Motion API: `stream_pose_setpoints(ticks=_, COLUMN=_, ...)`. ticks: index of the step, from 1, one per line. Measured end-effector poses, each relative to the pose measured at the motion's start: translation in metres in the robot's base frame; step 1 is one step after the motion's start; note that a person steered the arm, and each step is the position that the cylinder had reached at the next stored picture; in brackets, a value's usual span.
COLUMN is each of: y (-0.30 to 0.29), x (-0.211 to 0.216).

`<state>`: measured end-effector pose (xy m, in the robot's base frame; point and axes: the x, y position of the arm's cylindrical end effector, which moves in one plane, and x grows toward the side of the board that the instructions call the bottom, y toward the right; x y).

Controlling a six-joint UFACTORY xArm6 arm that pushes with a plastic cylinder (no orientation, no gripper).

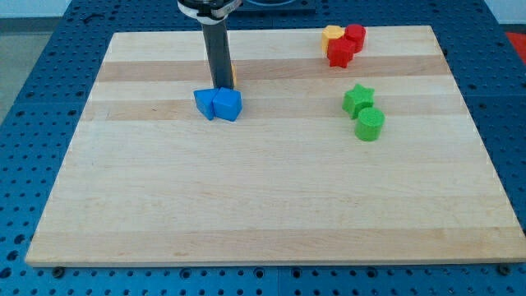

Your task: Slide the yellow heart towards the top center of the board

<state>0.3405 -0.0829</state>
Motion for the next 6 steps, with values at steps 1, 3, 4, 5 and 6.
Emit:
stream_pose_setpoints(ticks=1, y=-0.039, x=0.001)
stream_pose_setpoints(ticks=3, y=-0.067, x=-0.006)
stream_pose_setpoints(ticks=4, y=-0.030, x=-0.006)
stream_pose_setpoints(ticks=5, y=-0.016, x=-0.019)
stream_pose_setpoints(ticks=6, y=-0.019, x=-0.034)
